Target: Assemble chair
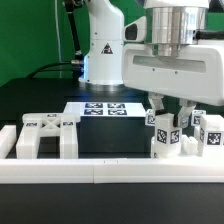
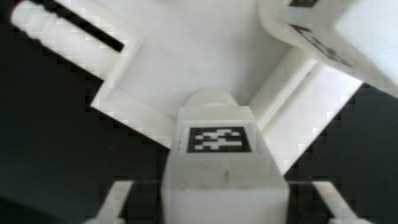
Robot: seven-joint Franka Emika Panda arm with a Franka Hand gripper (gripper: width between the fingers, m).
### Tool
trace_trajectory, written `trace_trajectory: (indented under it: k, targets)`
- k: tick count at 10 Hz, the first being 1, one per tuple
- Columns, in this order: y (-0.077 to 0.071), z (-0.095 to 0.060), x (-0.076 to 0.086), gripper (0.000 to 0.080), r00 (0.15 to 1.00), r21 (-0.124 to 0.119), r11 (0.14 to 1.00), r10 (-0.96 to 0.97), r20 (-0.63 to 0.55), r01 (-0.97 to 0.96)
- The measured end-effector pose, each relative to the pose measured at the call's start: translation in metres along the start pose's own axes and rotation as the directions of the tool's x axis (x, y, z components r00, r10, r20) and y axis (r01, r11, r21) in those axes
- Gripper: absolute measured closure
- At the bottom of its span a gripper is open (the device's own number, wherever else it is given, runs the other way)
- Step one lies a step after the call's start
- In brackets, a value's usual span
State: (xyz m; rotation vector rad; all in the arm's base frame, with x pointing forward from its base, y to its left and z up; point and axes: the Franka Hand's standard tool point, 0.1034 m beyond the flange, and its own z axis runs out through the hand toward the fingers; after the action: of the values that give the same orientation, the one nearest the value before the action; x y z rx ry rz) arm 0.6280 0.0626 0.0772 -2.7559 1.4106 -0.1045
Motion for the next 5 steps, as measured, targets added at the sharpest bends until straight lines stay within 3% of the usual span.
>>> trace_trajectory:
  k: [1, 2, 3, 5]
  targets:
    - [0.0001, -0.0001, 0.0002, 0.0312, 0.999, 0.000, 0.999, -0.047, 0.000, 0.047]
    - [0.0002, -0.0002, 0.0006, 0.0312, 0.993, -0.001, 0.993, -0.118, -0.001, 0.118]
    - [0.0002, -0.0003, 0.0009, 0.0186, 0.976, 0.000, 0.976, -0.220, -0.002, 0.220]
    - [0.0012, -0.0003, 0.0029, 0.0151, 0.898, -0.001, 0.898, -0.440, -0.003, 0.440]
